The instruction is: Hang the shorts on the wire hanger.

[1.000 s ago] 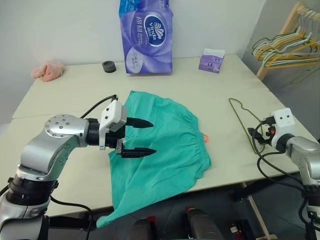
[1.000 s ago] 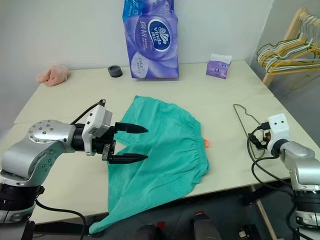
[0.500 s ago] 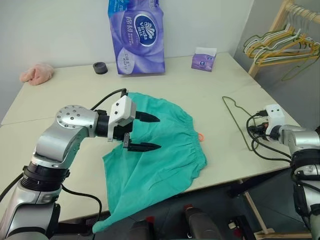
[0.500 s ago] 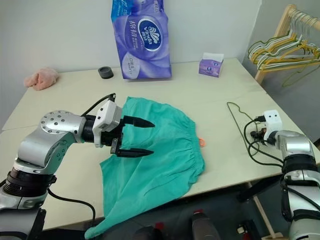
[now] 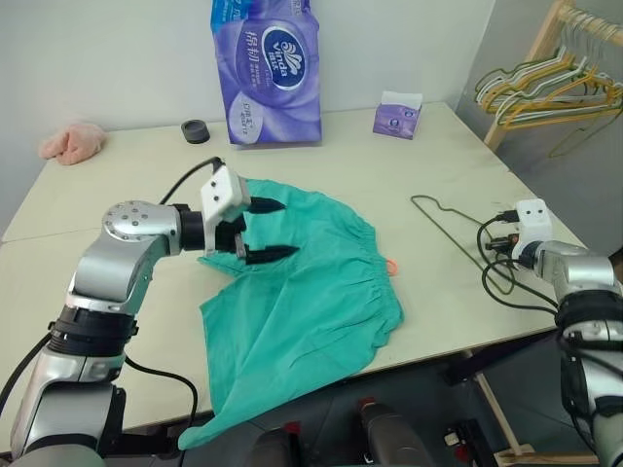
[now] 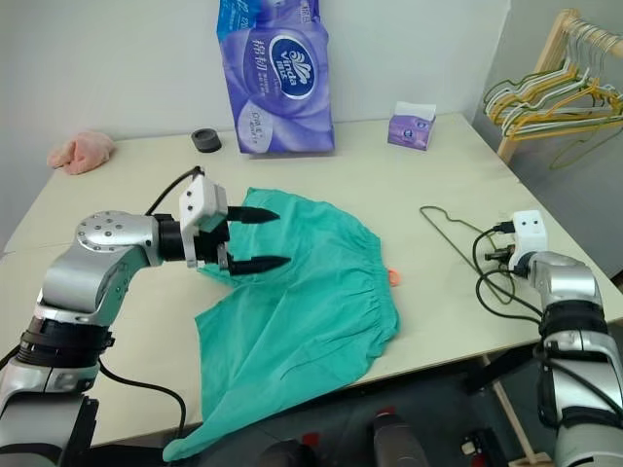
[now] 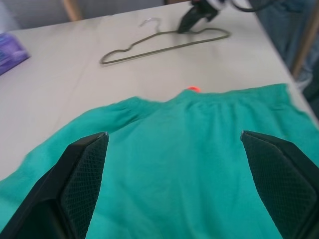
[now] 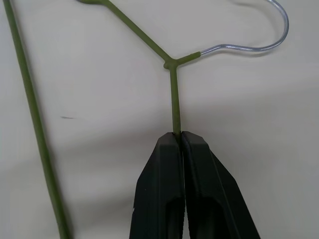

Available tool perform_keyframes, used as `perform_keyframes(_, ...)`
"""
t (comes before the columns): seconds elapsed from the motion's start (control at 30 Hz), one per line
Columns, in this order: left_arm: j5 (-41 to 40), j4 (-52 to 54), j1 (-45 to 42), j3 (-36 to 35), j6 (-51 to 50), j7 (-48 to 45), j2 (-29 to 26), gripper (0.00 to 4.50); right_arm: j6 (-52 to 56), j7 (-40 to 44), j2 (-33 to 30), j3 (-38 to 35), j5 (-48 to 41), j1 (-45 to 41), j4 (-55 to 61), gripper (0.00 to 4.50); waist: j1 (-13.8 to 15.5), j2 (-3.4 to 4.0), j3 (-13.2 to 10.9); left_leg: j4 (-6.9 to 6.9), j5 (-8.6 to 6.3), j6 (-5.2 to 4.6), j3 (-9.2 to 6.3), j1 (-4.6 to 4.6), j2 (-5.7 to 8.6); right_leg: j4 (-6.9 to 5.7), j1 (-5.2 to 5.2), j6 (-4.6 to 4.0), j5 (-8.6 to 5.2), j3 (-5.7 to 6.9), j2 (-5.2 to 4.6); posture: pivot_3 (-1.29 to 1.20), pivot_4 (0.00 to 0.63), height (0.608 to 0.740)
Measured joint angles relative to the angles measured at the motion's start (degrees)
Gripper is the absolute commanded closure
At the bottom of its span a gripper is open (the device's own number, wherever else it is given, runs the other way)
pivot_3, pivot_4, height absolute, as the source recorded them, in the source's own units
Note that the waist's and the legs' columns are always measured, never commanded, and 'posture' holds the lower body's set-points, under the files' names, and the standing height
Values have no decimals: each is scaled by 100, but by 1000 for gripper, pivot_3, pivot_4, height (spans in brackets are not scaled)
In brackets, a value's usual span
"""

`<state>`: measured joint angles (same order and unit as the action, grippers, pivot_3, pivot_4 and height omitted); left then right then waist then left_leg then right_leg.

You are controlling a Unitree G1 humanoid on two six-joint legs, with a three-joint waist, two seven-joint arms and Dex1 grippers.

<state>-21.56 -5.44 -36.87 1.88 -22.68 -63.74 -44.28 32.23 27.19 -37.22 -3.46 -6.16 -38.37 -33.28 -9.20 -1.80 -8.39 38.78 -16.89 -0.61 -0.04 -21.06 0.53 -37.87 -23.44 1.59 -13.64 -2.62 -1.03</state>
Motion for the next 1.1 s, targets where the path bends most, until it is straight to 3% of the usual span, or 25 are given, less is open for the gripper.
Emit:
perform_keyframes(0.2,-102,-1032,-524,-428,-108,134,48,0,-838,331,-176,500,371,642,2320,4483,-57,7,-4,0,-7,12,-1,-9,-3,-13,-20,3,2,4,-1,-208,111,740)
perform_keyframes(0.37,-309,-1325,-606,-477,-335,-412,56,0,-1780,797,-313,960,706,720,3524,4483,-56,7,-4,3,-9,16,-4,-12,-4,-12,-21,3,2,9,-1,-213,110,740)
perform_keyframes(0.8,-151,-1009,-256,210,-410,-1893,-258,0,-3020,1688,-127,1606,933,276,4287,4483,-56,7,-5,6,-9,16,-6,-14,-4,-12,-22,0,1,10,-2,-213,118,740)
perform_keyframes(1.07,-90,-736,-99,342,-434,-2059,-271,0,-3090,1987,113,1652,933,140,4505,4483,-49,8,-6,8,-9,16,-7,-14,-4,-14,-23,-1,2,9,-3,-216,124,740)
perform_keyframes(1.1,-83,-719,-80,351,-443,-2050,-260,186,-3090,2018,122,1654,933,140,4508,4495,-49,8,-6,8,-9,16,-7,-14,-4,-14,-23,-1,2,9,-3,-217,124,740)
